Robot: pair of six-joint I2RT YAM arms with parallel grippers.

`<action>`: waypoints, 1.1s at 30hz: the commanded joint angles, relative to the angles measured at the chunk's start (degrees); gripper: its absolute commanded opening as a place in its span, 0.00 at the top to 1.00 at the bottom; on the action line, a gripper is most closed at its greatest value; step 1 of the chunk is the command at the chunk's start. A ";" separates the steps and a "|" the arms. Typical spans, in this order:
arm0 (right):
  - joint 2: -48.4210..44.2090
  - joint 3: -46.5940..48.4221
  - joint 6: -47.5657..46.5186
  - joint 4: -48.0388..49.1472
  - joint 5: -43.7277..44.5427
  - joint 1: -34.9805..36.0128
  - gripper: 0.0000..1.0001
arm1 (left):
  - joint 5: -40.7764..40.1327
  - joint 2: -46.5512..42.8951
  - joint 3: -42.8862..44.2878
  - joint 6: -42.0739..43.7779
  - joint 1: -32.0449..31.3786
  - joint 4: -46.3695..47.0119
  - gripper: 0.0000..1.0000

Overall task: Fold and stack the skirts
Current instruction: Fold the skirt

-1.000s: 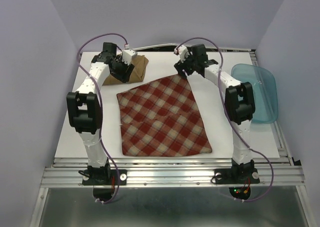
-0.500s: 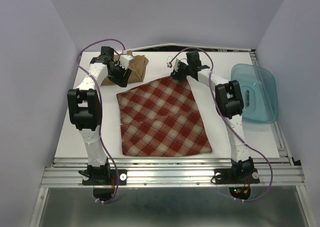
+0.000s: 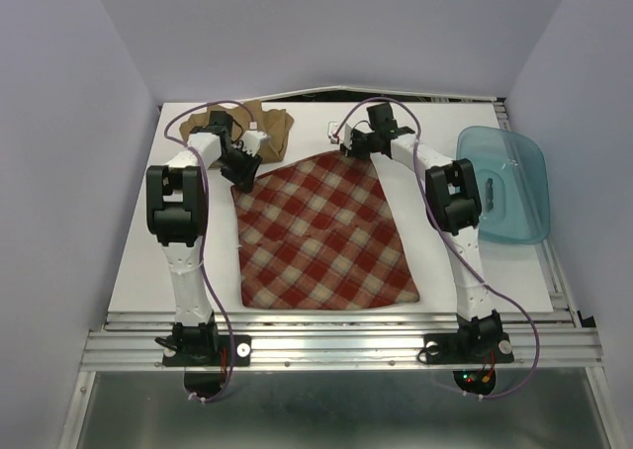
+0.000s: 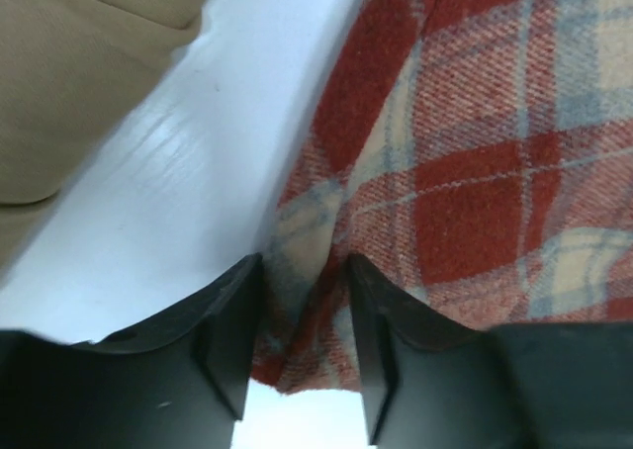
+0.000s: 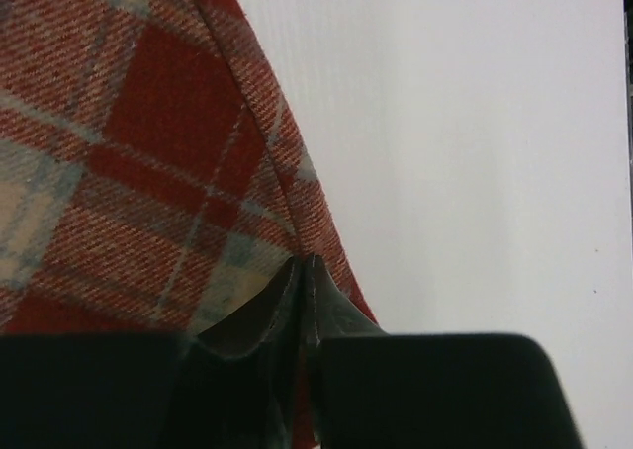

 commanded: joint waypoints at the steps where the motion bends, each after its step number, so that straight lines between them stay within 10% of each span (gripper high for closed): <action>1: 1.29 3.33 -1.90 -2.42 0.03 -0.20 0.99 | 0.59 -0.08 1.63 0.57 0.24 -0.36 0.59; 11: 2.17 9.57 -1.11 -1.28 1.44 -3.01 0.99 | 0.86 -0.08 4.72 1.01 0.32 -0.63 1.00; 33: -22.95 -3.93 4.08 0.23 4.52 -5.73 0.99 | -1.70 -25.19 -6.59 5.13 -0.20 13.17 1.00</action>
